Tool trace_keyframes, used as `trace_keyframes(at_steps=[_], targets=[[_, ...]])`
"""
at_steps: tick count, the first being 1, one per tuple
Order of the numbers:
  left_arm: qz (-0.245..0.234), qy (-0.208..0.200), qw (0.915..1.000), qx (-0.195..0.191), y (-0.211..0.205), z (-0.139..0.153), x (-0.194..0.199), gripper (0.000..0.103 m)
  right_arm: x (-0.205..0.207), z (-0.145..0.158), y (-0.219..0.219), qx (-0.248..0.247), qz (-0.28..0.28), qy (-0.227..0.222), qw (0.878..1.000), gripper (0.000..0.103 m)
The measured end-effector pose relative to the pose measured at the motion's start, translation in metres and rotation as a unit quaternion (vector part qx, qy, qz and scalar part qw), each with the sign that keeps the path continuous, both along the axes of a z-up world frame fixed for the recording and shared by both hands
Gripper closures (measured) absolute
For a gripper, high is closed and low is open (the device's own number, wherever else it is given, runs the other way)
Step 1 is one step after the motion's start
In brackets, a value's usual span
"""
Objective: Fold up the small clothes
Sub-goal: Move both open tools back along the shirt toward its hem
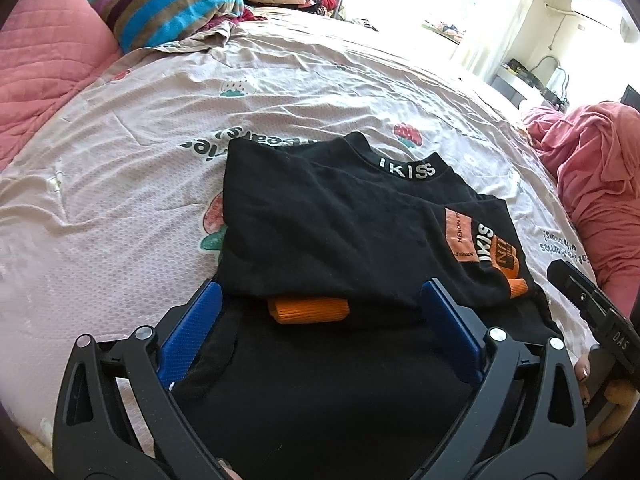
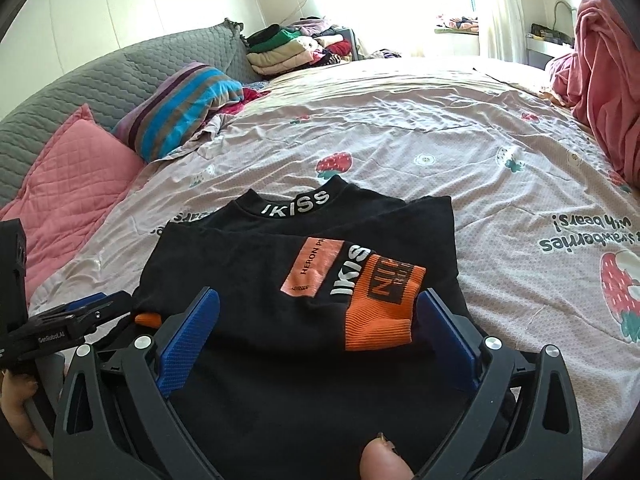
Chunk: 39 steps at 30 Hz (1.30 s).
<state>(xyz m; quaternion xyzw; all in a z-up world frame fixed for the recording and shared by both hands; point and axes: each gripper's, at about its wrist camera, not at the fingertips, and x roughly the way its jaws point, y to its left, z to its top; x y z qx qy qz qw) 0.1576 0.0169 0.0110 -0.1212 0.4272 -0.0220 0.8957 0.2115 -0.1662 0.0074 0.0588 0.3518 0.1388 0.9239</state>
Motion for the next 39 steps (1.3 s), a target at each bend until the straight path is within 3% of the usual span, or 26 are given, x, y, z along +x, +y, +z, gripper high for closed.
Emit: trace_keyframes(at_steps=[19, 39], targets=[[0.011, -0.032, 0.9991, 0.024, 0.005, 0.032, -0.037, 0.01, -0.029, 0.016, 0.0, -0.011, 0.023, -0.018, 1.0, 0.005], [0.014, -0.038, 0.9985, 0.035, 0.016, 0.037, -0.086, 0.01, -0.076, 0.014, -0.001, -0.053, 0.037, -0.012, 0.998, 0.005]])
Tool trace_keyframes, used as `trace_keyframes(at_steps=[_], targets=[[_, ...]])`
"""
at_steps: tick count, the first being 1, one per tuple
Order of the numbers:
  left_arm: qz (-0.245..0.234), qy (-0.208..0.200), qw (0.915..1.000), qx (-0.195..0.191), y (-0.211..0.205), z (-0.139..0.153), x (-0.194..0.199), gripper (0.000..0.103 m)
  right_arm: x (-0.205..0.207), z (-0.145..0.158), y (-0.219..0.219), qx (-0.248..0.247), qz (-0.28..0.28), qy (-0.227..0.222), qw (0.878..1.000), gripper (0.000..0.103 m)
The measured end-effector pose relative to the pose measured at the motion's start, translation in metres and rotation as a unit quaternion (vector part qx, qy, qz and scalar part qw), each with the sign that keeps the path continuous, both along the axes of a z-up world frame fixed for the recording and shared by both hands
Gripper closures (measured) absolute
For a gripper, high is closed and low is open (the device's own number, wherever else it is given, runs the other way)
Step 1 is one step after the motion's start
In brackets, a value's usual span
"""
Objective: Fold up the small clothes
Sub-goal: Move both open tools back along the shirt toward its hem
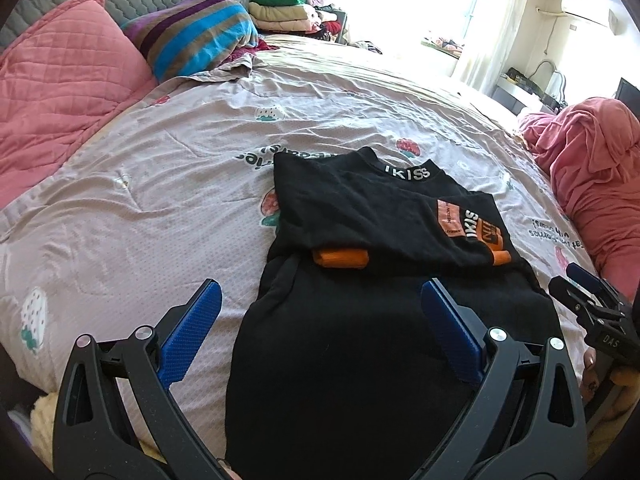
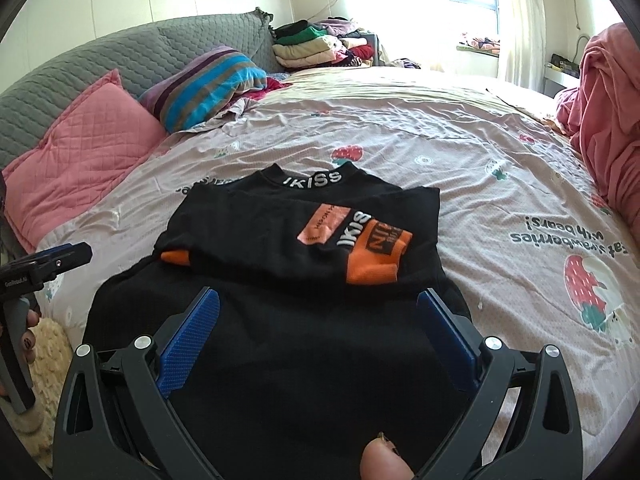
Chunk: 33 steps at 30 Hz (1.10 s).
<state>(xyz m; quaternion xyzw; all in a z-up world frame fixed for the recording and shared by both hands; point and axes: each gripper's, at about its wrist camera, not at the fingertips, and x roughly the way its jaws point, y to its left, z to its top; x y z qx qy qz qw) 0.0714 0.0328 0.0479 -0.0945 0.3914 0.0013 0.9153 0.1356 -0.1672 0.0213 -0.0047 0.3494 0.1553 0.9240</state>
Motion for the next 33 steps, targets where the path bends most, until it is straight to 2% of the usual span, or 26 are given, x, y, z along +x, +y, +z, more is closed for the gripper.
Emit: trace_keyframes(at_steps=[22, 29, 33], targets=[[-0.007, 0.033, 0.9993, 0.015, 0.001, -0.03, -0.038, 0.01, -0.032, -0.015, 0.006, -0.026, 0.009, 0.031, 0.999, 0.005], [-0.002, 0.054, 0.9985, 0.009, 0.008, -0.045, -0.052, 0.01, -0.039, -0.024, 0.004, -0.039, 0.012, 0.045, 0.998, 0.005], [0.001, 0.065, 0.9979, -0.007, 0.016, -0.05, -0.06, 0.01, -0.043, -0.029, 0.001, -0.04, 0.012, 0.055, 0.998, 0.005]])
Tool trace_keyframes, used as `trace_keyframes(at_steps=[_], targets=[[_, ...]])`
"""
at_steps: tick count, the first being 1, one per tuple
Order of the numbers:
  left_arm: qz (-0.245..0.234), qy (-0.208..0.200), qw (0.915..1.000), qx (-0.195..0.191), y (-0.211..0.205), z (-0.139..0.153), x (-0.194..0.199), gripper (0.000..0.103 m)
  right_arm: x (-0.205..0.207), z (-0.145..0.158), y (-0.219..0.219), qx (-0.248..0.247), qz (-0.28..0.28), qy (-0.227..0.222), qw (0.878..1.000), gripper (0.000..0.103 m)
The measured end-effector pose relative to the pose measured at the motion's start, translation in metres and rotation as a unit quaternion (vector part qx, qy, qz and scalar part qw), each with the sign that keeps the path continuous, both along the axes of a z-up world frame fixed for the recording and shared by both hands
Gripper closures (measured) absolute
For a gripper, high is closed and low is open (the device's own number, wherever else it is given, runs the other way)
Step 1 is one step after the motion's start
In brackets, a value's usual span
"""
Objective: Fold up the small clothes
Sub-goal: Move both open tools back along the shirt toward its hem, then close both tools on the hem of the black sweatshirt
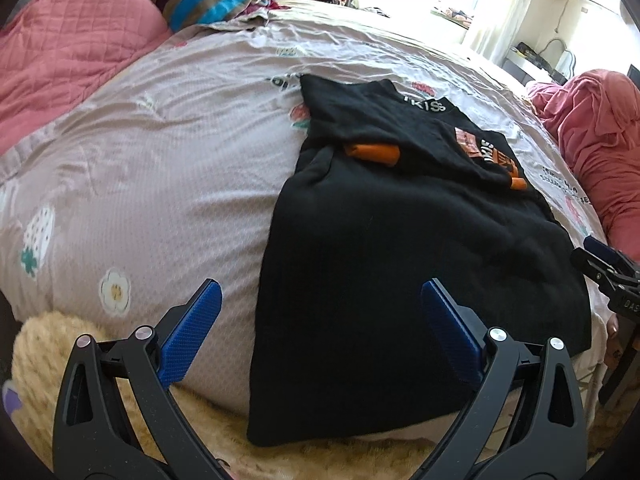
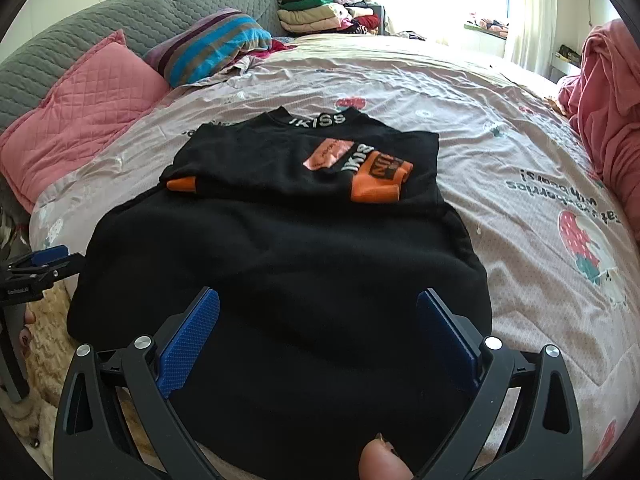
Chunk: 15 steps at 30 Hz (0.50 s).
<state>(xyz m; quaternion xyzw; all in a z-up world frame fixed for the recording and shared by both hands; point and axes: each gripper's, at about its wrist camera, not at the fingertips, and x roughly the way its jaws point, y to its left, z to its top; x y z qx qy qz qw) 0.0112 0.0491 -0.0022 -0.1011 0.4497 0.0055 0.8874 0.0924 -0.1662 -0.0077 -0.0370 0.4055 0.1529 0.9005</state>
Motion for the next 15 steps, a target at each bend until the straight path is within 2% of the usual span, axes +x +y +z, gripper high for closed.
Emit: trace_keyframes(at_steps=[10, 11, 15], targets=[[-0.013, 0.022, 0.9989, -0.04, 0.007, -0.017, -0.02, 0.011, -0.006, -0.003, -0.017, 0.007, -0.016, 0.006, 1.0, 0.005], [-0.016, 0.025, 0.9985, -0.046, 0.007, -0.02, -0.021, 0.013, -0.007, -0.003, -0.019, 0.009, -0.018, 0.005, 1.0, 0.005], [-0.018, 0.039, 0.9971, -0.062, 0.008, -0.029, -0.021, 0.033, -0.011, -0.004, -0.03, 0.014, -0.025, 0.004, 1.0, 0.005]])
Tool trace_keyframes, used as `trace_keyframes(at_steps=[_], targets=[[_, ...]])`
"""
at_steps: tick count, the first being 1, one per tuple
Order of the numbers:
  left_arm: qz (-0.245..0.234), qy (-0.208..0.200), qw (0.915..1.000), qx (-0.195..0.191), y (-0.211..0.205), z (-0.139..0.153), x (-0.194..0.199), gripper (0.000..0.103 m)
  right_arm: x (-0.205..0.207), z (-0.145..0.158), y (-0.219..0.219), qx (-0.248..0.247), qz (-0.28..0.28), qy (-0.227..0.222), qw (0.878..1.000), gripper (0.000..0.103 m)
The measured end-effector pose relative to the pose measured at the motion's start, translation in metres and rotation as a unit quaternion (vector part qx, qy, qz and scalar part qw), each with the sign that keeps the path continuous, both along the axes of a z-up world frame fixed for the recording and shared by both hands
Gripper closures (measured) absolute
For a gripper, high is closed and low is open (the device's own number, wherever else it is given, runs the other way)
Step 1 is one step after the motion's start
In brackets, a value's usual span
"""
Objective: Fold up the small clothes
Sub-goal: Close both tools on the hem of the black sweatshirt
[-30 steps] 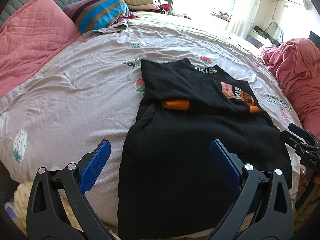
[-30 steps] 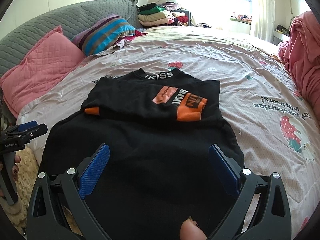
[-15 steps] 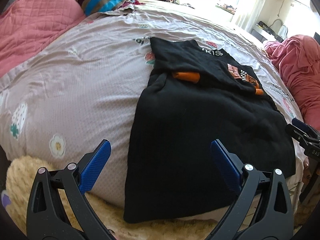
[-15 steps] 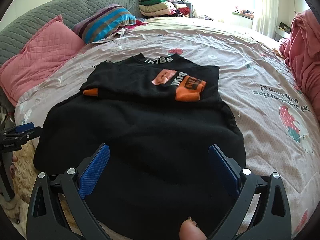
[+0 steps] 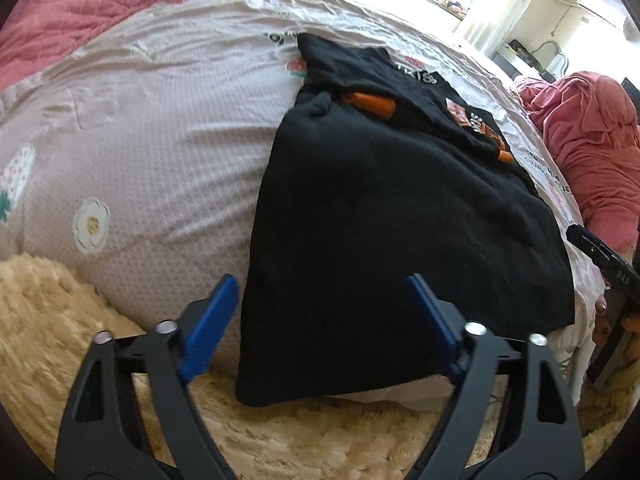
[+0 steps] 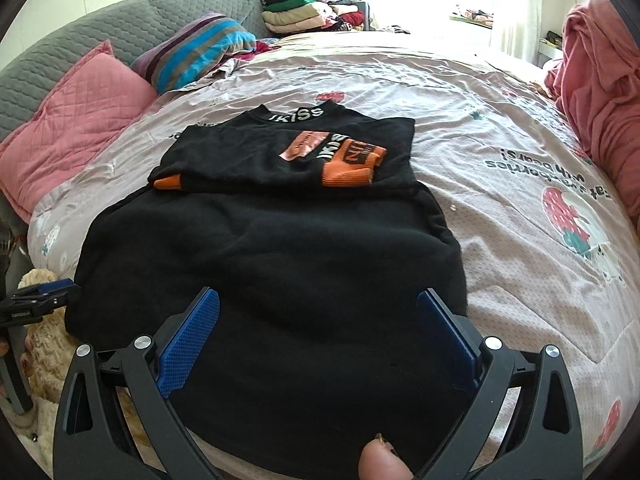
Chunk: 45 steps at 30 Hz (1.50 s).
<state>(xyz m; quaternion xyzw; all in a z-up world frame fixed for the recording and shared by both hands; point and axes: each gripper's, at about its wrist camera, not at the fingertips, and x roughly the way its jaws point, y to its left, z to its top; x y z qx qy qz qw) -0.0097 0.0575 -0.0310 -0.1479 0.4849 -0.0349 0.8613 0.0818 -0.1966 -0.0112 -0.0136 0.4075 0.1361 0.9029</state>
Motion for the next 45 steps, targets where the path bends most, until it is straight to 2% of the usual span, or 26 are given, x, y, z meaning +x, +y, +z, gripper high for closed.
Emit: trace_keyframes(at_steps=[7, 11, 15, 24, 25, 26, 27, 29, 31, 33, 34, 36, 39, 43, 45], targets=[[0.01, 0.016, 0.9996, -0.02, 0.008, -0.011, -0.002, 0.047, -0.008, -0.003, -0.026, 0.001, -0.023, 0.003, 1.0, 0.005], [0.012, 0.015, 0.9994, -0.03, 0.013, -0.012, -0.003, 0.049, -0.014, -0.009, -0.037, -0.01, -0.03, 0.013, 0.999, 0.005], [0.008, 0.016, 0.9997, -0.017, 0.01, -0.012, -0.006, 0.058, -0.023, -0.015, -0.048, -0.013, -0.02, 0.034, 0.999, 0.005], [-0.012, 0.004, 0.9996, -0.026, 0.001, -0.01, -0.016, 0.059, -0.042, -0.033, -0.064, 0.005, 0.003, 0.092, 0.996, 0.007], [-0.01, 0.005, 0.9996, -0.027, 0.001, -0.011, -0.015, 0.059, -0.044, -0.034, -0.065, 0.005, 0.004, 0.098, 0.995, 0.01], [-0.007, 0.006, 0.9996, -0.028, 0.003, -0.012, -0.015, 0.059, -0.046, -0.037, -0.066, 0.005, 0.007, 0.105, 0.994, 0.023], [-0.005, 0.008, 0.9995, -0.029, 0.004, -0.013, -0.015, 0.059, -0.048, -0.038, -0.065, 0.005, 0.01, 0.109, 0.994, 0.028], [-0.006, 0.008, 0.9994, -0.034, 0.005, -0.013, -0.016, 0.056, -0.05, -0.042, -0.065, 0.005, 0.016, 0.117, 0.993, 0.03], [-0.008, 0.007, 0.9992, -0.038, 0.005, -0.013, -0.017, 0.048, -0.052, -0.045, -0.063, -0.002, 0.024, 0.12, 0.993, 0.035], [-0.009, 0.008, 0.9992, -0.039, 0.004, -0.014, -0.017, 0.047, -0.054, -0.046, -0.063, -0.003, 0.028, 0.119, 0.993, 0.039], [-0.01, 0.008, 0.9992, -0.039, 0.004, -0.014, -0.017, 0.047, -0.053, -0.047, -0.064, -0.004, 0.027, 0.117, 0.993, 0.046], [-0.01, 0.009, 0.999, -0.043, 0.006, -0.015, -0.016, 0.047, -0.053, -0.045, -0.069, -0.004, 0.022, 0.112, 0.993, 0.07], [-0.008, 0.009, 0.9988, -0.048, 0.008, -0.015, -0.016, 0.047, -0.054, -0.039, -0.072, 0.011, 0.036, 0.108, 0.993, 0.092], [-0.008, 0.008, 0.9986, -0.052, 0.011, -0.017, -0.017, 0.05, -0.055, -0.031, -0.068, 0.001, 0.058, 0.088, 0.994, 0.094], [0.001, 0.009, 0.9985, -0.054, 0.014, -0.017, -0.018, 0.06, -0.055, -0.026, -0.069, 0.017, 0.061, 0.078, 0.995, 0.095]])
